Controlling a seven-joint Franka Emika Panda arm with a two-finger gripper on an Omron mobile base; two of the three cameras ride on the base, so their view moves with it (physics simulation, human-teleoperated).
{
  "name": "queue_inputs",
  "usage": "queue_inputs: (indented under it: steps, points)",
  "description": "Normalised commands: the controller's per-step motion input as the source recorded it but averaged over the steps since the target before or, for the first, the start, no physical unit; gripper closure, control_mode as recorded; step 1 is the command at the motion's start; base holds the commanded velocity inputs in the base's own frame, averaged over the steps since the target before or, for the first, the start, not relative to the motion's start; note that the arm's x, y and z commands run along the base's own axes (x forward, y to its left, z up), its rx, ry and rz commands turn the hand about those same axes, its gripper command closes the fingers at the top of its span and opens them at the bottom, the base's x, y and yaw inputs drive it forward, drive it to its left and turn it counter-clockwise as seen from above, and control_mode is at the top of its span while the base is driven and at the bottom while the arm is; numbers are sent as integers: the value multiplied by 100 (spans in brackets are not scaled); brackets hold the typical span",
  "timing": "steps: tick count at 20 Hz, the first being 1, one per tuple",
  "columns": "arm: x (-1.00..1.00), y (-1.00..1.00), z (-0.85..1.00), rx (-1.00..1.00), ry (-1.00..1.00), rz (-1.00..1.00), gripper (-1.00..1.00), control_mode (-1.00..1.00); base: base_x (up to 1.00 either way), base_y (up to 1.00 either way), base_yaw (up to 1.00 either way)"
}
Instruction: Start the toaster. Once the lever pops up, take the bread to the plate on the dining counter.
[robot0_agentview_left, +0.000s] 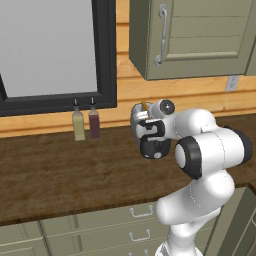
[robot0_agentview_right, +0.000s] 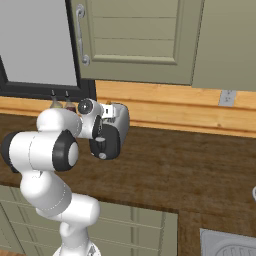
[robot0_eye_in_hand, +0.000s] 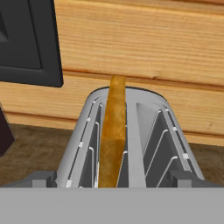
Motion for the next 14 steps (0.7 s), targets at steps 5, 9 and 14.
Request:
queue_inputs:
  steps: [5, 9, 14]
  points:
    - [0, 0, 0, 0, 0, 0, -100, -100, 0, 0, 0]
    - [0, 0, 0, 0, 0, 0, -100, -100, 0, 0, 0]
    - [0, 0, 0, 0, 0, 0, -100, -100, 0, 0, 0]
